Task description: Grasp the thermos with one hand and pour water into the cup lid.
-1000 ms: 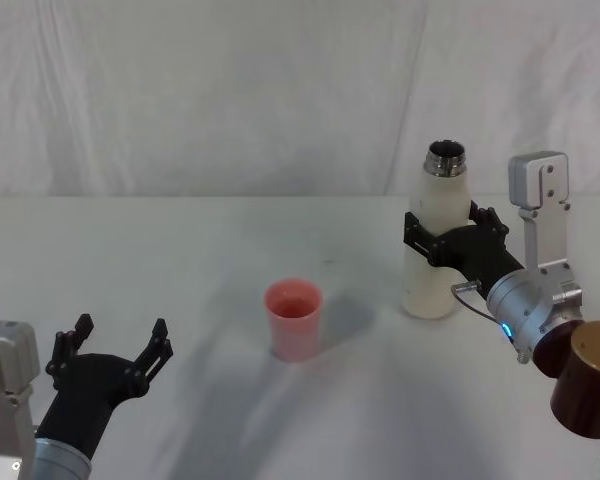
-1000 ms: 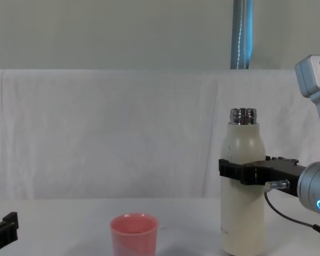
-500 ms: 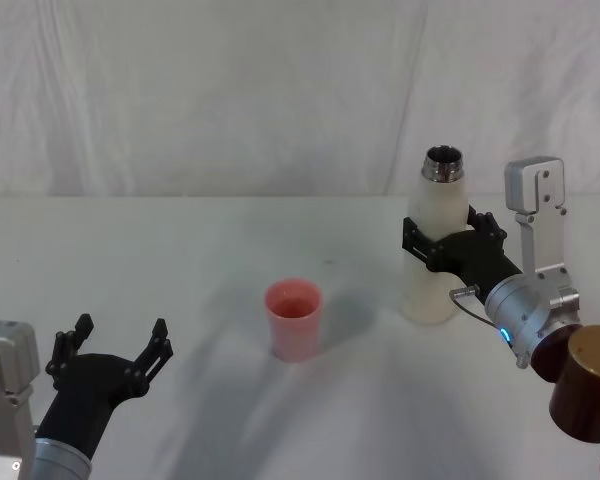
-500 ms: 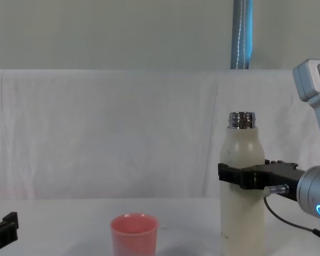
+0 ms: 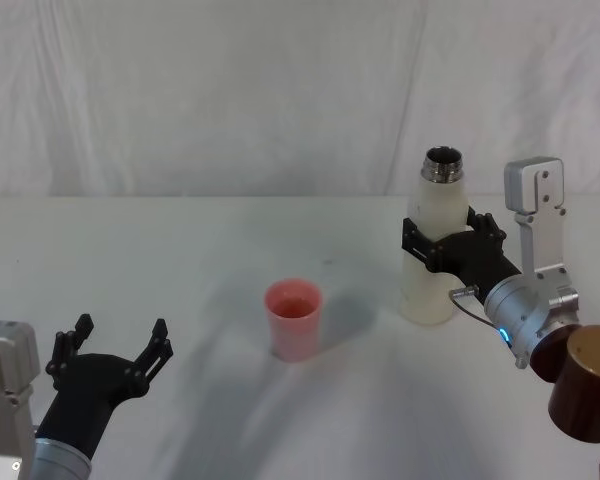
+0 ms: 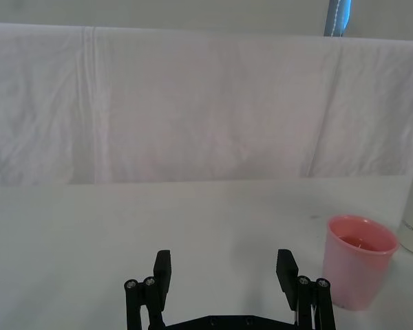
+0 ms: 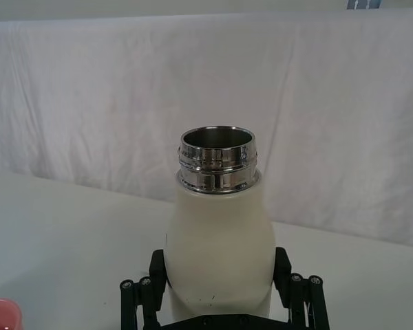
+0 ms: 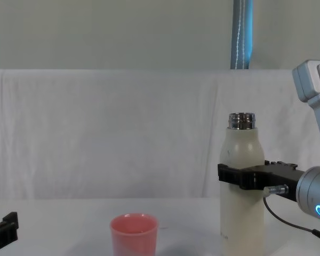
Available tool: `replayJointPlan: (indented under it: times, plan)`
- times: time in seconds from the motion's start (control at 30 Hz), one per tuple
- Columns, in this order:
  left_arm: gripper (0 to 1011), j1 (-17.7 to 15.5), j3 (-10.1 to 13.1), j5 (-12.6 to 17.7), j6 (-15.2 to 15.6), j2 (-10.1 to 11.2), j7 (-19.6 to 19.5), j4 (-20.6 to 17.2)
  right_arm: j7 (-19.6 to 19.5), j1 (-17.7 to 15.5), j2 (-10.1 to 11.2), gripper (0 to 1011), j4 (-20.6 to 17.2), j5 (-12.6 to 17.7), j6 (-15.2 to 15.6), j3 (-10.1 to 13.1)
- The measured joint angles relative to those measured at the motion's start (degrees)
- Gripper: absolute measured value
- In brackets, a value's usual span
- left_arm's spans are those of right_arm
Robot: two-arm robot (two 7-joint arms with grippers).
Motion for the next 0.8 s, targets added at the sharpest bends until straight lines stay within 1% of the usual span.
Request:
replayJointPlan:
  times: [0.8]
  plan:
    - [1001, 0.0, 0.0, 0.0, 0.0, 0.0, 0.0, 0.0, -0.5, -0.04, -0.42, 950, 0.04, 0.02, 0.73, 0.6]
